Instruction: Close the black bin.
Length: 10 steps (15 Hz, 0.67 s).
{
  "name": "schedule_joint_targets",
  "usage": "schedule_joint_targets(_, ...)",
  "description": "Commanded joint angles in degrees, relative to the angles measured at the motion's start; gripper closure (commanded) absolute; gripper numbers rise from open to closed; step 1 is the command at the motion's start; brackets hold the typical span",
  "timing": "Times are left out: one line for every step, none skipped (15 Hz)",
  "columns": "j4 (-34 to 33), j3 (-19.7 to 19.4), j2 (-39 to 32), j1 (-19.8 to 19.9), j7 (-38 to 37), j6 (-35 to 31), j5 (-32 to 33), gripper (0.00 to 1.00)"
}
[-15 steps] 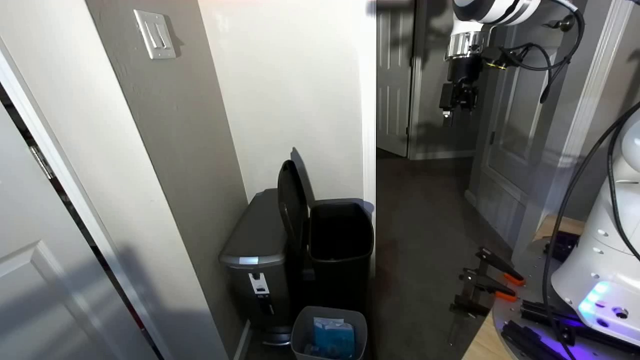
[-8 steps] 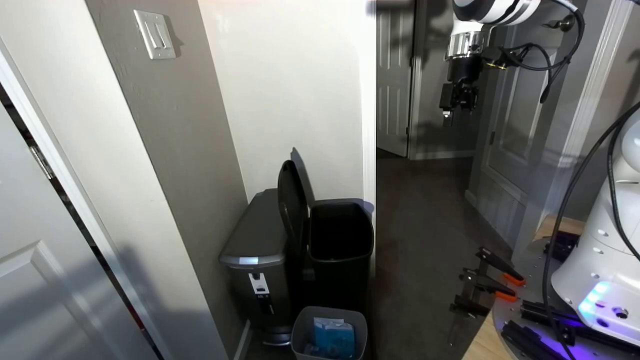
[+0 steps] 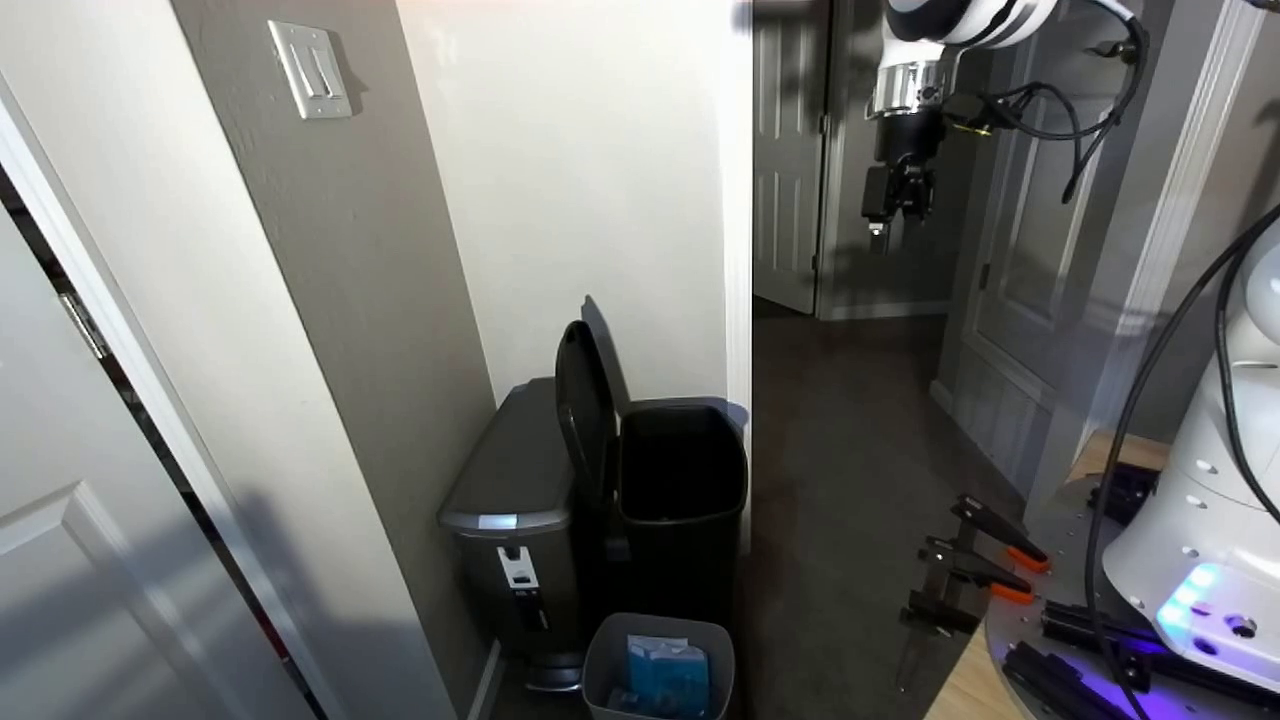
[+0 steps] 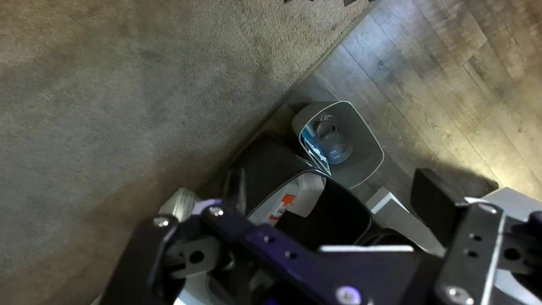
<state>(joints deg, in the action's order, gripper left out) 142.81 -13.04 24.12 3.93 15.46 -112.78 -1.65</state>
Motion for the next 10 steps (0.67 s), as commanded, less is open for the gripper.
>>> schedule_joint_targets(-5.86, 4.90, -6.30, -2.85, -1.10, 0.34, -0.68, 0.00)
schedule_joint_targets(-7.80, 6.42, -8.12, -3.82, -1.51, 0.35, -0.50, 0.00)
schedule_joint_targets(-9.69, 7.69, -9.75, -4.64, -1.61, 0.63, -0.34, 0.00)
schedule_joint_targets(-11.92, 9.18, -12.00, -5.58, -1.96, 0.60, -0.05, 0.00)
schedule_joint_targets(-14.04, 10.39, -13.97, -6.25, -2.04, 0.73, 0.30, 0.00)
schedule_joint_targets(-16.42, 11.51, -16.16, -6.83, -2.12, 0.94, 0.70, 0.00)
schedule_joint_targets(-18.61, 12.49, -18.14, -7.31, -2.05, 1.10, 0.94, 0.00)
schedule_joint_targets(-21.14, 13.45, -20.30, -7.75, -2.02, 1.57, 1.25, 0.00)
schedule_joint_targets(-23.66, 14.23, -22.45, -8.06, -1.98, 2.03, 1.66, 0.00)
schedule_joint_targets(-26.56, 14.94, -24.83, -8.37, -1.65, 3.05, 1.94, 0.00)
